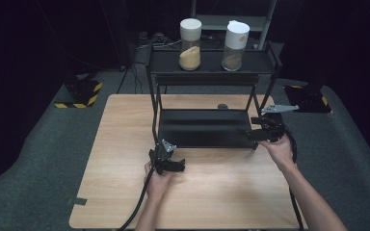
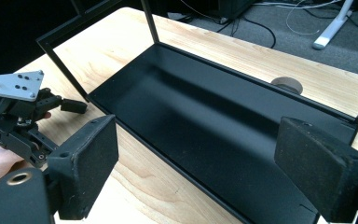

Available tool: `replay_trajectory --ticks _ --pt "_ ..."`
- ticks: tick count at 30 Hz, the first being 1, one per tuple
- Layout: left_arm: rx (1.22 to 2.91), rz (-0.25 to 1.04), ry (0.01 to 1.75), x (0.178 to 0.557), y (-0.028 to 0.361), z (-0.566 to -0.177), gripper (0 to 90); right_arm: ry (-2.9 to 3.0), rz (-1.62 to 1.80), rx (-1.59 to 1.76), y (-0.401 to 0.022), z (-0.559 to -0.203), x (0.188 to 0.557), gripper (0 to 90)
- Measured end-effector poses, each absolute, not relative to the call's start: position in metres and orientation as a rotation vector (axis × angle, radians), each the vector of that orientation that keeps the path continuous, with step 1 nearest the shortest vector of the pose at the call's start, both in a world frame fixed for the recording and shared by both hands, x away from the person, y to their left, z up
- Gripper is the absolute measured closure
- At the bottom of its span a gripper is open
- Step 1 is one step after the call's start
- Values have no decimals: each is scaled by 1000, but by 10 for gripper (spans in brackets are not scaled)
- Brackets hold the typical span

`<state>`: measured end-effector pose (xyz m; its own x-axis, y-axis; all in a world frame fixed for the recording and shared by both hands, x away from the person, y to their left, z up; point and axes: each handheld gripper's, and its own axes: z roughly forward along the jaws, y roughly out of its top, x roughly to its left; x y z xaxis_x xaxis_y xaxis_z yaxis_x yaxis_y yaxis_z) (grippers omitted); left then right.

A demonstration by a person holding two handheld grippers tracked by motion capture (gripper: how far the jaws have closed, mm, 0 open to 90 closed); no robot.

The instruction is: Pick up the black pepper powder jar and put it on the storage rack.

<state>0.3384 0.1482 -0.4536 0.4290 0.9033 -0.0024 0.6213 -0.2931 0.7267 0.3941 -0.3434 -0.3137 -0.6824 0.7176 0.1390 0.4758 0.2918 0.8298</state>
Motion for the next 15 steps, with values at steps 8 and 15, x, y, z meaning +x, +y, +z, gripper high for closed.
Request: replay_trajectory --ticks 8,15 --pt "2025 549 1281 338 148 -454 35 2307 1330 1086 -341 -318 393 131" --pt "2025 549 1282 338 148 -454 35 2309 1330 1093 -341 -323 393 132"
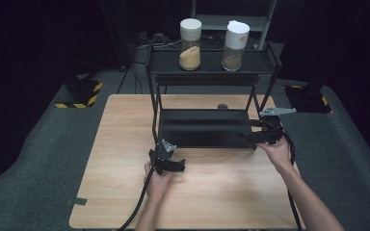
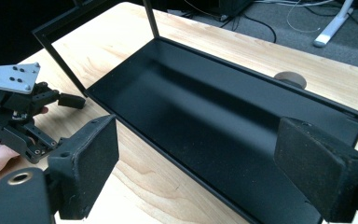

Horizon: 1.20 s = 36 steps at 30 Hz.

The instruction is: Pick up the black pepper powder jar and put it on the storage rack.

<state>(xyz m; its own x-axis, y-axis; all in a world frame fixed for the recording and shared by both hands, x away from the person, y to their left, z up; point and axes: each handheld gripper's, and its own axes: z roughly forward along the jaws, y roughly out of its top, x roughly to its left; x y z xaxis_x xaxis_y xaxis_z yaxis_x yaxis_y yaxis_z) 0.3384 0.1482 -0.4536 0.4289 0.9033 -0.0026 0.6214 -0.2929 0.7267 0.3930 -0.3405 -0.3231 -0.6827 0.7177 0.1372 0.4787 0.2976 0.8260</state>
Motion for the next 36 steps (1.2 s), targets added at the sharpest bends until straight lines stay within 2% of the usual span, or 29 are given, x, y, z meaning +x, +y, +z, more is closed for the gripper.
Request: replay_trajectory --ticks 36 --pt "2024 549 1282 338 148 -454 35 2320 1326 1107 -332 -354 389 137"
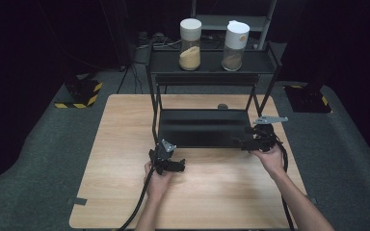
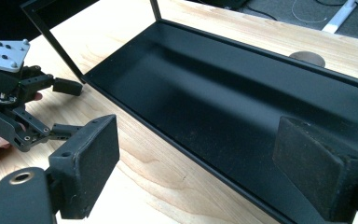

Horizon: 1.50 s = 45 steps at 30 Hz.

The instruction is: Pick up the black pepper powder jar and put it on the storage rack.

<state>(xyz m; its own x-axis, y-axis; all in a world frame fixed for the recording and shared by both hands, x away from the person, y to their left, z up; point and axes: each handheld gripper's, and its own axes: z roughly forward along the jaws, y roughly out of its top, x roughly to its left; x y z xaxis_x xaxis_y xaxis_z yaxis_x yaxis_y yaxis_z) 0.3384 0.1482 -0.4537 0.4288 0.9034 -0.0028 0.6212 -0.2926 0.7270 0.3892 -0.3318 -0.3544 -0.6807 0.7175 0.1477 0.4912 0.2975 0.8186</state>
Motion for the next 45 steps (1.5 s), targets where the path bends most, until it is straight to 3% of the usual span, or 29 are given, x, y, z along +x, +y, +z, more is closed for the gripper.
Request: replay_trajectory --ticks 45 --pt "2027 550 1281 338 148 -453 35 2349 1294 1136 -324 -388 380 139"
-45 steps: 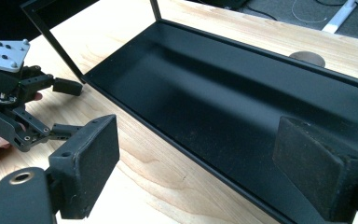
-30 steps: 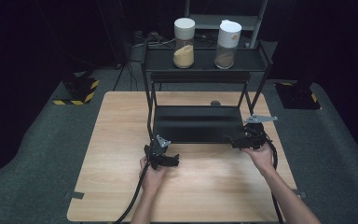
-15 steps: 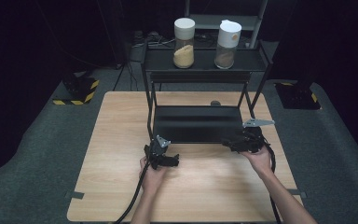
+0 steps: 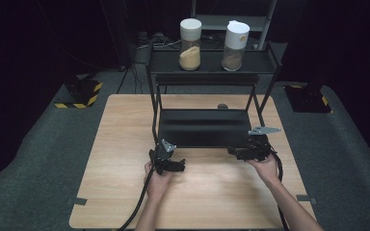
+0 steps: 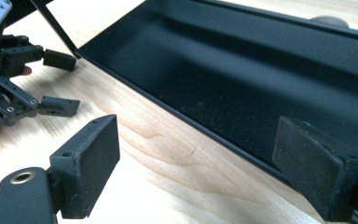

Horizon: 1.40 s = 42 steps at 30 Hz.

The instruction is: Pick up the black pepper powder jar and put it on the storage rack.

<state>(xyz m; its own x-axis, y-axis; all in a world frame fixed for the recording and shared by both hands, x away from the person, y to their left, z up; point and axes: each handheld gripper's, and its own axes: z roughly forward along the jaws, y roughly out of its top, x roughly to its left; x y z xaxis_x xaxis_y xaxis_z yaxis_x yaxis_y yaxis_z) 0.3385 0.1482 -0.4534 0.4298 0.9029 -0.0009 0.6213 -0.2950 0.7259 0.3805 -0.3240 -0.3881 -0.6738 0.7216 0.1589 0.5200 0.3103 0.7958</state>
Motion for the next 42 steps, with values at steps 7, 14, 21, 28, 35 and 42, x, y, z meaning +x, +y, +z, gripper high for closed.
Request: replay_trajectory --ticks 7,14,21,28,35,42 --pt "2027 550 1281 338 148 -453 35 2354 1276 1138 -321 -395 377 139" --pt "2027 550 1280 338 148 -453 35 2360 1265 1148 -320 -402 375 139" --pt "2027 550 1281 338 148 -453 35 2368 1237 1149 -316 -409 373 138" --pt "2027 550 1280 338 148 -453 36 2376 1196 1155 -309 -419 370 138" --pt "2027 550 1280 338 148 -453 36 2388 1181 1153 -303 -427 367 137" --pt "2027 550 1280 338 148 -453 36 2396 1160 1155 -297 -436 362 136"
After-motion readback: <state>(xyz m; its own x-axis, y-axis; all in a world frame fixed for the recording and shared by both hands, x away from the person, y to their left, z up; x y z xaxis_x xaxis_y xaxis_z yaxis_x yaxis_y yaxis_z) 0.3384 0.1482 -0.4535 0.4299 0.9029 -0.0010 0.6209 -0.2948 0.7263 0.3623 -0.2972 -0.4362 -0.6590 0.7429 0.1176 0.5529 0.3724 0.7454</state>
